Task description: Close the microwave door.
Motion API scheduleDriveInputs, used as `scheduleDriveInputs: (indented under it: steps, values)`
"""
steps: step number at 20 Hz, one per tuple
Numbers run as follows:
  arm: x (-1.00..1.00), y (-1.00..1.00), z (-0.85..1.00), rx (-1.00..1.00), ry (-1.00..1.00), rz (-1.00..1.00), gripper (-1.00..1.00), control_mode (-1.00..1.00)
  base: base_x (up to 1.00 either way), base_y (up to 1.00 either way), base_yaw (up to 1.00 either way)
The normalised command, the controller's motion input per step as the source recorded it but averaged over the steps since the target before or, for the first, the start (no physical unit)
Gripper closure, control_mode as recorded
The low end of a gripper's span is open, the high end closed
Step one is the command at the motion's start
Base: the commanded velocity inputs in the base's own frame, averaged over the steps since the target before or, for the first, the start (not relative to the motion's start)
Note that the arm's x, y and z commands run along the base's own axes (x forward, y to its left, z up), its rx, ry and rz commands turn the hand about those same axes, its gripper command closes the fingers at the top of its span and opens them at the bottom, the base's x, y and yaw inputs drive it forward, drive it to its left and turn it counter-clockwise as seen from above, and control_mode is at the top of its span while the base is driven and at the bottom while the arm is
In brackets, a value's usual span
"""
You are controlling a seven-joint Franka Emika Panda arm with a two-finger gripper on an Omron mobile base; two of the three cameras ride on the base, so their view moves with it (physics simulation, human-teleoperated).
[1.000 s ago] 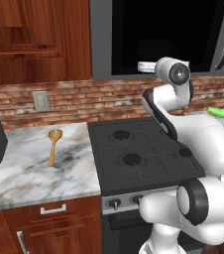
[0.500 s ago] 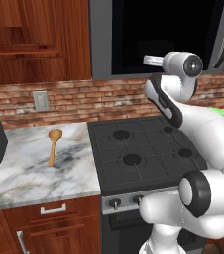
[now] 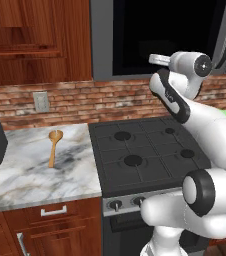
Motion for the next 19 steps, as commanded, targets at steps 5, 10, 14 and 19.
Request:
scheduleDriveInputs:
  steps: [5, 10, 14, 19]
  values:
    - [0.21, -0.07, 0.0, 0.0, 0.01, 0.0, -1.0, -1.0, 0.0, 0.0, 0.0]
    - [0.17, -0.01, 0.0, -0.01, 0.05, 0.0, -1.0, -1.0, 0.0, 0.0, 0.0]
    - [0.03, 0.0, 0.0, 0.0, 0.05, 0.0, -1.0, -1.0, 0.0, 0.0, 0.0]
    - [0.0, 0.0, 0.0, 0.0, 0.0, 0.0, -1.0, -1.0, 0.0, 0.0, 0.0]
